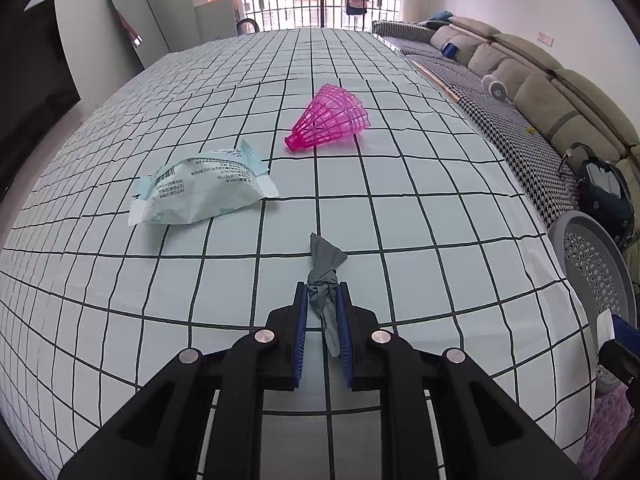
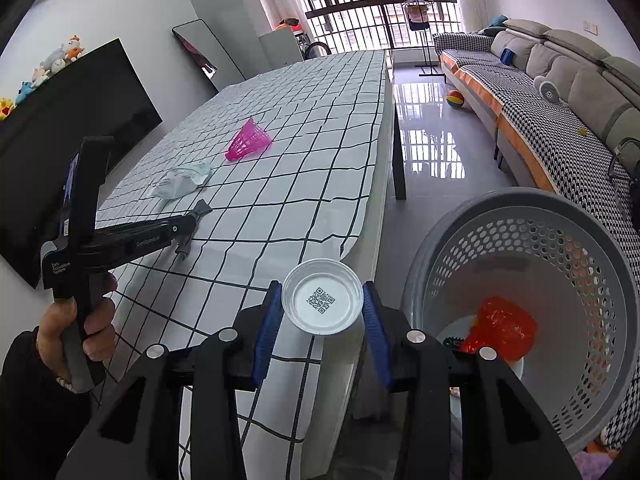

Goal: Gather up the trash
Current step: 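Carry the gray cloth with the left tool while the right tool carries the lid to the basket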

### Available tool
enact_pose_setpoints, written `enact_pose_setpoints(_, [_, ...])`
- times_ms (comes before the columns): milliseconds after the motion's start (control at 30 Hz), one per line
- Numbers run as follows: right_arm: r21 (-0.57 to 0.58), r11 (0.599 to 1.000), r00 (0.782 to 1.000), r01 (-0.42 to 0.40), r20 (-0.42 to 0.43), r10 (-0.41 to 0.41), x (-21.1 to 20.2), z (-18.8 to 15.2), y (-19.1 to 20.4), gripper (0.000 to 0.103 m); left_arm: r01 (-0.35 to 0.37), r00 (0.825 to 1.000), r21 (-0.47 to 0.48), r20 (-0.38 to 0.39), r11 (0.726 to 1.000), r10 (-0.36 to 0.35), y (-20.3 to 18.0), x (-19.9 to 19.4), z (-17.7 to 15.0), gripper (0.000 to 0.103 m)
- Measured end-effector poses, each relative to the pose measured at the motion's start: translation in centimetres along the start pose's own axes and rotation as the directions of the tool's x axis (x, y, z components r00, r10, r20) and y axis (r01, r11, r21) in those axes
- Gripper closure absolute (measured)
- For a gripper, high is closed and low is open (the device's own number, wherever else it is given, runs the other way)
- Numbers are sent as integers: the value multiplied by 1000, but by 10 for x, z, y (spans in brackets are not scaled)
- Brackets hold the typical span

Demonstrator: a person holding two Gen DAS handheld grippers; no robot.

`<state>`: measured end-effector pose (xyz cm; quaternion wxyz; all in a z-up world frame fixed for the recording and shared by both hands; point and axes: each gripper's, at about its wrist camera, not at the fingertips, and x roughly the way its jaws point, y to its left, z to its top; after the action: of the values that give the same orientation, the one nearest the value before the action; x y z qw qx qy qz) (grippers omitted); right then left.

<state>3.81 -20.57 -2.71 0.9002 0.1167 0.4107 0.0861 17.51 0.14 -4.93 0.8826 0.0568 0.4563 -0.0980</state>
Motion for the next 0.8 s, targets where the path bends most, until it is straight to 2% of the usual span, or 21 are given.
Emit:
enact_pose_setpoints(333, [4, 1000, 1000, 4, 0, -4, -1, 0, -2, 64, 23, 1000, -4, 6, 1000, -23, -1, 1, 0, 90])
enact_pose_setpoints(800, [18, 1000, 1000, 7, 9, -7, -5, -2, -9, 64, 60, 996, 31, 59, 998, -62, -27, -40, -19, 91])
